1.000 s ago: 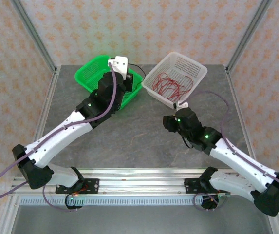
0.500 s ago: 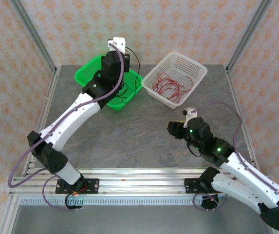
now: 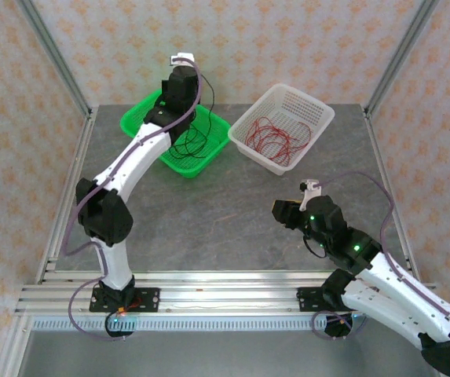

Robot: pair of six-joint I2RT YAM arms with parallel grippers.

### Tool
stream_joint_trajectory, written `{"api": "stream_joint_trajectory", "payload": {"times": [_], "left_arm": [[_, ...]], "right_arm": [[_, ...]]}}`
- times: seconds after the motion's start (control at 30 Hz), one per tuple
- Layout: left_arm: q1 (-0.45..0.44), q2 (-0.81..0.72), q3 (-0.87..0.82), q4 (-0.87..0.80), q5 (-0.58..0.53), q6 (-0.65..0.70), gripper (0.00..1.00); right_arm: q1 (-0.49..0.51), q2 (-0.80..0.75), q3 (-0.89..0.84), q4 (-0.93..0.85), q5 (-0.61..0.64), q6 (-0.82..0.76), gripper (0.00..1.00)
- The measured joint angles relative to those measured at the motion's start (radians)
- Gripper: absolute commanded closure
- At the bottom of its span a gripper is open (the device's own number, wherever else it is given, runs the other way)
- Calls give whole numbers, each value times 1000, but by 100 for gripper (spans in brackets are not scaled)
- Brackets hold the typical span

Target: Untangle the cables

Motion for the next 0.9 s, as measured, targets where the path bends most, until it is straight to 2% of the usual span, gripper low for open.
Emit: {"api": "stream_joint_trajectory", "payload": {"times": [0.2, 0.43, 0.73, 0.8, 0.83, 0.9], "left_arm": [[71, 92, -36, 0, 68, -69, 100], [104, 175, -73, -1, 104, -152, 100], [212, 344, -3, -59, 149, -311, 100], [244, 377, 2, -75, 168, -348, 93], [254, 387, 1, -85, 172, -359, 84], [274, 404, 1, -104, 182, -386, 62]], "right_arm": [[0, 23, -7, 5, 0, 3, 57], [0, 63, -7, 13, 0, 3, 58], [0, 70, -7, 13, 0, 15, 57], [0, 70, -7, 13, 0, 20, 57], [0, 70, -7, 13, 0, 22, 57], [0, 71, -7, 14, 0, 23, 57]]}}
